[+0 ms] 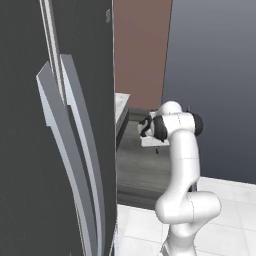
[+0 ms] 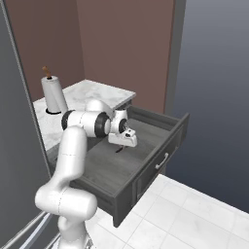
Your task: Organize the utensils by type. Pick up the wooden spoons from the counter and place them in the open cabinet. Then pick up the metallic utensils from the counter and place them in the open drawer.
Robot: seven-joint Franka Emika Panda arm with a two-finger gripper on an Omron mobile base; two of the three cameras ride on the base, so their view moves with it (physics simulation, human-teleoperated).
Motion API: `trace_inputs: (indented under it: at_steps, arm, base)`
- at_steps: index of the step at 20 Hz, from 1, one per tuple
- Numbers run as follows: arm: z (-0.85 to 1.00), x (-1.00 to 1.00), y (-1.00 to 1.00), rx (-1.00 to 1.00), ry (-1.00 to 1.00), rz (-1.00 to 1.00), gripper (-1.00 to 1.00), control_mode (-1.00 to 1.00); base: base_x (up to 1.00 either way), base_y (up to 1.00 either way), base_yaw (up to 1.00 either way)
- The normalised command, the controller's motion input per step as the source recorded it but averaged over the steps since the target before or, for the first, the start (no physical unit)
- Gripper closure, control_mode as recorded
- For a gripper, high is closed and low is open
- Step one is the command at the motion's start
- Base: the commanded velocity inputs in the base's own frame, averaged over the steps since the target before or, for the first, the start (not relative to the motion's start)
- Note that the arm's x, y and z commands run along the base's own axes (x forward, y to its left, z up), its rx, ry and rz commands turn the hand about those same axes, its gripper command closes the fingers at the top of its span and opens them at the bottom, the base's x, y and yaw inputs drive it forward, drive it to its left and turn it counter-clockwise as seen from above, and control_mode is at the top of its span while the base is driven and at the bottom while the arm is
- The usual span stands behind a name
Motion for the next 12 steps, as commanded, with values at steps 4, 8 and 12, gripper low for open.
trace_inputs:
  at_steps: [4, 8, 12]
  arm:
    - [-0.35, 0.43, 0.0, 0.05, -0.01, 0.01, 1.0, -1.0]
    - [-0.47, 0.39, 0.0, 0.01, -0.01, 0.0, 1.0, -1.0]
    - [-0.39, 0.1, 0.0, 0.0, 0.0, 0.0, 1.0, -1.0]
  base:
    - [0.0, 0.0, 0.0]
    - [0.0, 0.0, 0.0]
    - [0.0, 0.0, 0.0]
